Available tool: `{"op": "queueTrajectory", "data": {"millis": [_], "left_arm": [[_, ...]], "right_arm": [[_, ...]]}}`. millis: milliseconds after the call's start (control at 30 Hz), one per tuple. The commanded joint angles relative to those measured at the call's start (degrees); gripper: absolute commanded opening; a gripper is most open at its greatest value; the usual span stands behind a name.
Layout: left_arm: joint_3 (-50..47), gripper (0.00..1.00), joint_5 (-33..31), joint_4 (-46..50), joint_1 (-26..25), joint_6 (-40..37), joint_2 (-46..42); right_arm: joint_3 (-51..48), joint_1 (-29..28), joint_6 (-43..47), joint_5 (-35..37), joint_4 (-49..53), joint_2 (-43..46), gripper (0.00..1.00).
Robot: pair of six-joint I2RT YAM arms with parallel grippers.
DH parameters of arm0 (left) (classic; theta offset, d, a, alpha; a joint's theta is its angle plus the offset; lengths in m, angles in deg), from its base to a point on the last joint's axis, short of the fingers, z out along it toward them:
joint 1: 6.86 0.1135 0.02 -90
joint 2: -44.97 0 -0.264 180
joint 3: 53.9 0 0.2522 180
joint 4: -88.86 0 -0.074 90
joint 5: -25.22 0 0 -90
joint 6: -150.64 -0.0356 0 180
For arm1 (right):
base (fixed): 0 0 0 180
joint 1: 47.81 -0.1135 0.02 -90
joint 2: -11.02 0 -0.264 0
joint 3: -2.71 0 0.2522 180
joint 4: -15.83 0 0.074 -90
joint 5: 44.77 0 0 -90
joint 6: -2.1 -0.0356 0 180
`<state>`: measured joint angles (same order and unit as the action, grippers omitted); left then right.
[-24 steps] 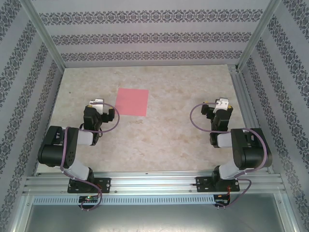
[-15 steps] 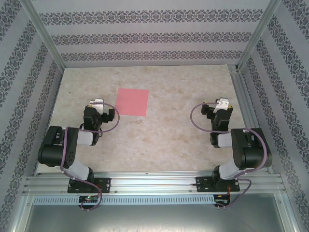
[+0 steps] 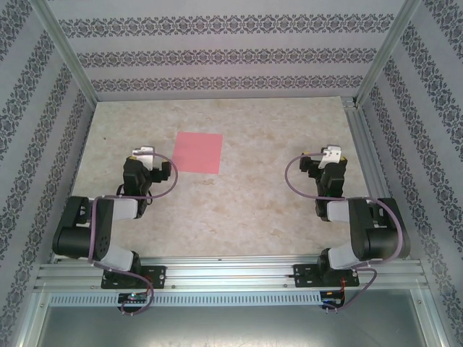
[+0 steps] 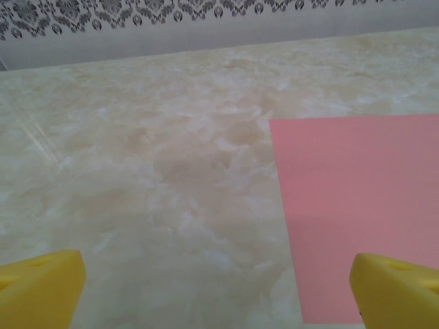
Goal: Fold a paper plane with a square sheet of paper (pick it up from the middle)
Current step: Move the square sheet of paper to the center of the table.
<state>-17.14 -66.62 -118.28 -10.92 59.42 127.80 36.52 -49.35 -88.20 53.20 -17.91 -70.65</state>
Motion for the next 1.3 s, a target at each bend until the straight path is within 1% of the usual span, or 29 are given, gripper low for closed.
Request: {"op": "queueTrajectory", "data": {"millis": [0, 67, 100, 133, 200, 233, 267, 300, 333, 367, 400, 467, 500, 533, 600, 667, 767, 833, 900, 967, 1033, 1167, 1233, 1267], "left_arm": [[2.72, 1.0, -1.73, 9.24, 1.24, 2.51, -8.14], [4.36, 1.0, -1.6, 14.77, 1.33, 3.76, -12.03], [4.56, 1.0, -1.42, 15.69, 1.33, 4.84, -13.99], [4.94, 1.0, -1.82, 16.65, 1.38, 6.18, -15.47], [7.53, 1.0, -6.29, 22.43, 1.42, 11.7, -17.74], [9.3, 1.0, -9.67, 26.16, 1.46, 15.37, -18.08], [12.1, 1.0, -14.05, 32.65, 1.55, 20.24, -18.22], [14.39, 1.0, -15.11, 37.01, 2.11, 23.02, -17.72], [15.91, 1.0, -12.98, 39.03, 2.54, 23.59, -17.08], [17.81, 1.0, -10.76, 41.39, 2.79, 24.01, -15.97], [20.02, 1.0, -8.77, 44.02, 2.83, 24.48, -14.75], [22.7, 1.0, -5.42, 46.95, 2.84, 25.02, -12.71], [23.13, 1.0, -3.36, 47.28, 2.83, 25.09, -12.22], [23.18, 1.0, -2.64, 47.32, 2.83, 25.62, -11.94], [22.62, 1.0, 0.05, 46.25, 2.82, 25.94, -11.64], [22.37, 1.0, 1.65, 46.14, 2.82, 26.3, -10.91], [22.77, 1.0, 1.93, 47.94, 2.82, 27.02, -9.94], [22.47, 1.0, 1.8, 48.54, 2.82, 27.08, -9.98], [21.95, 1.0, 1.42, 48.78, 2.82, 27.26, -10.07], [22.39, 1.0, 2.52, 49.57, 2.83, 26.52, -9.63], [23.28, 1.0, 3.1, 50.89, 2.78, 26.79, -8.6], [24.26, 1.0, 5.22, 51.16, 2.82, 27.31, -6.72], [25.51, 0.99, 8.28, 51.27, 2.82, 27.28, -4.92], [26.19, 1.0, 9.67, 51.41, 2.83, 27.24, -4.02]], "right_arm": [[8.7, -2.75, -1.36, 2.45, 21.59, 6.89, 0.98], [14.71, -5.04, -2.47, 3.05, 34.67, 8.14, 0.98], [17.52, -6.13, -3.61, 3.53, 39.99, 8.43, 0.98], [19.74, -6.47, -6.24, 2.37, 43.83, 8.46, 0.98], [25.07, -6.53, -12.16, -1.76, 50.73, 7.47, 0.98], [27.31, -6.43, -17.08, -2.69, 52.71, 6.7, 0.98], [29.98, -6.29, -24.1, -3.42, 56.11, 5.8, 0.98], [32.44, -5.92, -29.0, -6.18, 58.76, 4.53, 0.98], [33.07, -5.63, -30.74, -10.21, 57.98, 3.14, 0.98], [33.03, -5.27, -32.68, -16.56, 55.03, 1.32, 0.98], [33.7, -5.29, -35.33, -20.81, 53.48, -0.9, 0.98], [37.28, -7.23, -38.41, -24.51, 54.46, -5.43, 0.95], [39.98, -9.47, -37.64, -24.22, 57.02, -7.96, 0.94], [43.56, -11.76, -36.45, -22.39, 60.39, -10.35, 0.94], [51.36, -17.66, -34.68, -12.58, 69.32, -15.23, 0.94], [58.92, -22.84, -32.96, -6.87, 75.75, -20.23, 0.94], [71.98, -30.2, -30.2, -1.67, 83.72, -29.16, 0.94], [79.81, -33.81, -29.7, 1.89, 88.7, -35.03, 0.94], [88.06, -36.18, -29.27, 1.01, 92.39, -41.05, 0.94], [95.32, -37.82, -29.03, -0.21, 94.59, -46.45, 0.94], [104.77, -38.66, -29.31, -0.5, 98.92, -52.84, 0.94], [121.58, -39.79, -29.58, -0.49, 105.49, -64.47, 0.9], [127.07, -40.13, -30.16, -0.27, 107.35, -68.46, 0.9], [127.61, -40.13, -30.39, -0.86, 106.65, -69.23, 0.9]]}}
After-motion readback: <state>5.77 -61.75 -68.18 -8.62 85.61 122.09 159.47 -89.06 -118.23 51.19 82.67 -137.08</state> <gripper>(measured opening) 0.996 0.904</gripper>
